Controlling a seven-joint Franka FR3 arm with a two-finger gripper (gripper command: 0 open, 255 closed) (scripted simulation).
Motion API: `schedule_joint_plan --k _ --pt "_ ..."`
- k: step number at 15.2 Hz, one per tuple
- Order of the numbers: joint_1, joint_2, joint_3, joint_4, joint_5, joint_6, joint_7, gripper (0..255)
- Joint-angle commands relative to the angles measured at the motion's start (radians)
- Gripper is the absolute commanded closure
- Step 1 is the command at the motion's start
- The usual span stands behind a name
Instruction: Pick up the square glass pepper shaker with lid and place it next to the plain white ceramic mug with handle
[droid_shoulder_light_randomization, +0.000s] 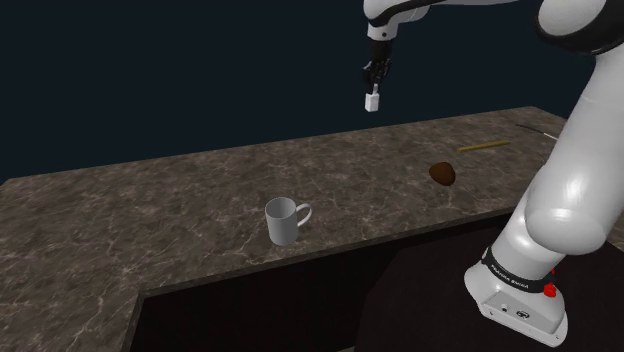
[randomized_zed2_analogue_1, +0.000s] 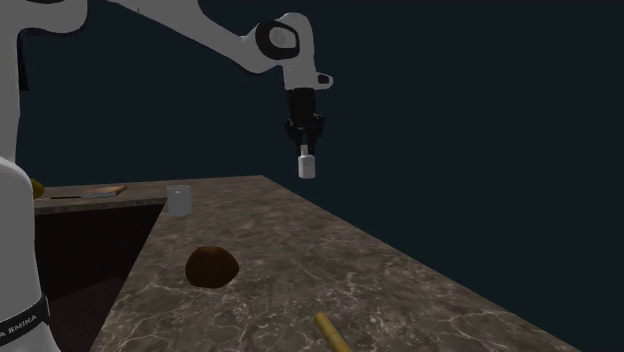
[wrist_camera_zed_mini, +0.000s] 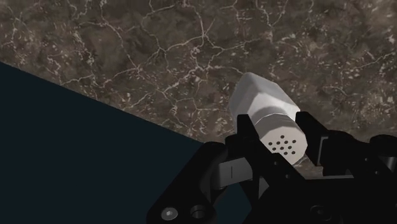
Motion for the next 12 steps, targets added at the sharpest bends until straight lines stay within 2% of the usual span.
schedule_joint_plan --k 1,12 --pt "0.029 -0.035 0.022 -0.035 -0.018 0.002 0.056 255" --pt "0.162 -0.113 0.154 -0.123 -0.058 0.002 0.331 255"
